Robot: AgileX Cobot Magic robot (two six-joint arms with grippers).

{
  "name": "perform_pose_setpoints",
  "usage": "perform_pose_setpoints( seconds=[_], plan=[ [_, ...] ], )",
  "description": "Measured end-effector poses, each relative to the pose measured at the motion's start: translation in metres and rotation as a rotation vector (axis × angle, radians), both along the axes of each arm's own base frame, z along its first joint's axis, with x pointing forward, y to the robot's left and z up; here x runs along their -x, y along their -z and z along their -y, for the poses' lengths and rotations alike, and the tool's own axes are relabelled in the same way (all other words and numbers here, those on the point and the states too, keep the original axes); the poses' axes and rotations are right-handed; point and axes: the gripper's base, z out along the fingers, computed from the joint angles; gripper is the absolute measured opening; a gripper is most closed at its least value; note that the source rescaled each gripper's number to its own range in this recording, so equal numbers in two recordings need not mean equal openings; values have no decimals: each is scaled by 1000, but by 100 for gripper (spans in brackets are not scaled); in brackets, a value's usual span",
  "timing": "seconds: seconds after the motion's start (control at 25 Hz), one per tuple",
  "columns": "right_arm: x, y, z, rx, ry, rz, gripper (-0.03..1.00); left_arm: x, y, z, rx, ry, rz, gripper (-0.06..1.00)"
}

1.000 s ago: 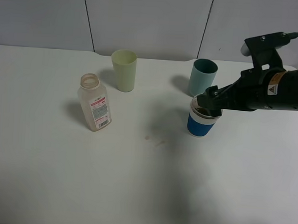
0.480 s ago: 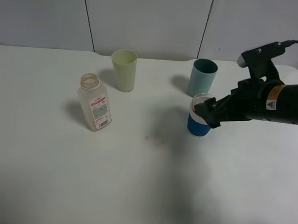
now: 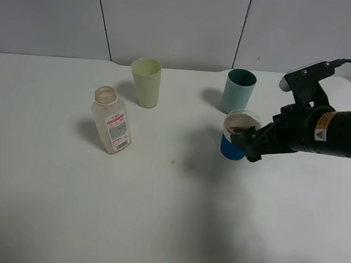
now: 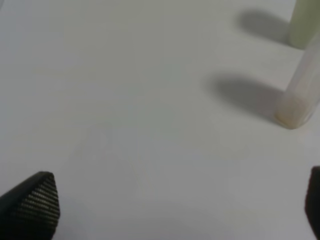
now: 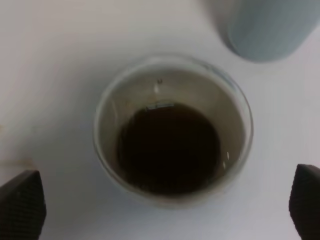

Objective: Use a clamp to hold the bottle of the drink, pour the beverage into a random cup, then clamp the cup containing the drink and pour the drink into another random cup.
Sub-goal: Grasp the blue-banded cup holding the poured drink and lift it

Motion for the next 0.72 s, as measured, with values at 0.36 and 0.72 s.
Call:
perform_pose_setpoints(
  seconds=[0.36, 0.72],
  plan=[
    [4, 5, 4, -14, 84, -97, 92, 0, 0, 0, 0, 0, 0, 100],
    [-8, 42, -4, 23, 45, -162, 92, 0, 0, 0, 0, 0, 0, 100]
  ],
)
